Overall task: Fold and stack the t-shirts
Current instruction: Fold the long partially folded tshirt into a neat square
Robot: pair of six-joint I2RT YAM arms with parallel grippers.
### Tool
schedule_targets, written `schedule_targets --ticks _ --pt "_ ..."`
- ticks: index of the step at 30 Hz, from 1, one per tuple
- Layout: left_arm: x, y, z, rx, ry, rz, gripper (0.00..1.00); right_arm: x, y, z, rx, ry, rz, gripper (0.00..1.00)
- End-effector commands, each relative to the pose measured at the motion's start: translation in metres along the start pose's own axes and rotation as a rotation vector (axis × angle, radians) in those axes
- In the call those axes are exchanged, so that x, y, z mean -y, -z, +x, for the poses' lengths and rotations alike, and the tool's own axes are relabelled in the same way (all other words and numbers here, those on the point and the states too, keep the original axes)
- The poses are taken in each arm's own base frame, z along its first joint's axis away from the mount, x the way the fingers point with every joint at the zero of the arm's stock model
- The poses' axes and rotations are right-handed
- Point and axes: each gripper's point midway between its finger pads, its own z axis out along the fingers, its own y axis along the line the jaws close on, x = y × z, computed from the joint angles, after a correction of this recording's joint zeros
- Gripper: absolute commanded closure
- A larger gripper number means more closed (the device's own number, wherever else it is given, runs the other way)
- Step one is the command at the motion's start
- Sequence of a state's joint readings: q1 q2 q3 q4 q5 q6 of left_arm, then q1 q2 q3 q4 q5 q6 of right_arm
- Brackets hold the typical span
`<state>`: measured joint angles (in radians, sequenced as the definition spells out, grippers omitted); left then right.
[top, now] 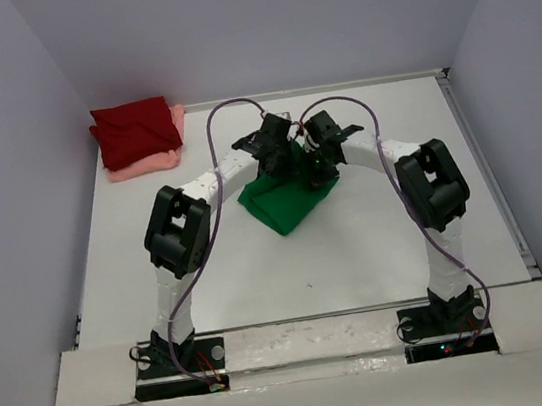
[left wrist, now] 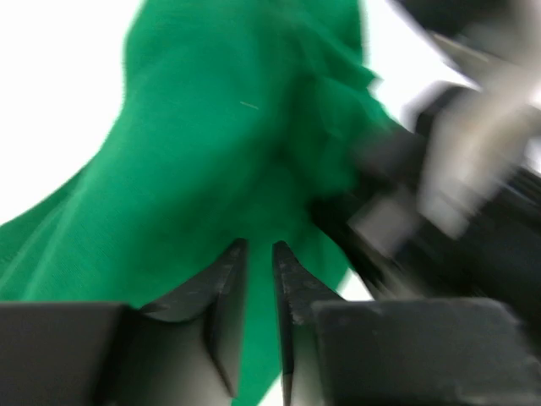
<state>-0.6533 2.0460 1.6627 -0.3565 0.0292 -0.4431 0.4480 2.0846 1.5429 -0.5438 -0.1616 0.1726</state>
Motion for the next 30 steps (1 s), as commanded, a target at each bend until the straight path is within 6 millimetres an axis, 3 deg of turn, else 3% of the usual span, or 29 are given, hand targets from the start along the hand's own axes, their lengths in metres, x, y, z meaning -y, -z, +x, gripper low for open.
schedule_targets --ticks 1,7,13,17,22,24,28,30 --pt "-0.024 -0.002 -0.022 0.046 0.045 -0.036 0.73 -0.021 0.034 -0.014 0.088 0.026 -0.016 1.00" --pt "-0.068 0.004 -0.027 0.072 0.108 -0.181 0.73 -0.019 0.050 0.000 0.079 -0.009 0.026 1.00" --pt "-0.075 0.006 -0.015 0.058 0.118 -0.201 0.74 -0.016 0.058 0.033 0.032 -0.043 0.066 1.00" --pt "-0.077 0.000 -0.006 0.037 0.128 -0.199 0.74 -0.023 0.067 0.041 0.048 -0.021 0.074 1.00" --pt "-0.079 -0.003 0.002 0.028 0.130 -0.198 0.74 -0.039 0.100 0.008 0.177 0.057 0.054 1.00" --pt "-0.078 0.000 0.000 0.034 0.131 -0.196 0.76 -0.046 0.110 -0.014 0.218 0.080 0.047 1.00" --pt "-0.075 0.010 -0.009 0.058 0.125 -0.196 0.78 -0.043 0.100 -0.035 0.202 0.102 0.091 1.00" --pt "-0.071 0.019 -0.013 0.075 0.118 -0.200 0.77 -0.045 0.083 -0.035 0.165 0.108 0.077 1.00"
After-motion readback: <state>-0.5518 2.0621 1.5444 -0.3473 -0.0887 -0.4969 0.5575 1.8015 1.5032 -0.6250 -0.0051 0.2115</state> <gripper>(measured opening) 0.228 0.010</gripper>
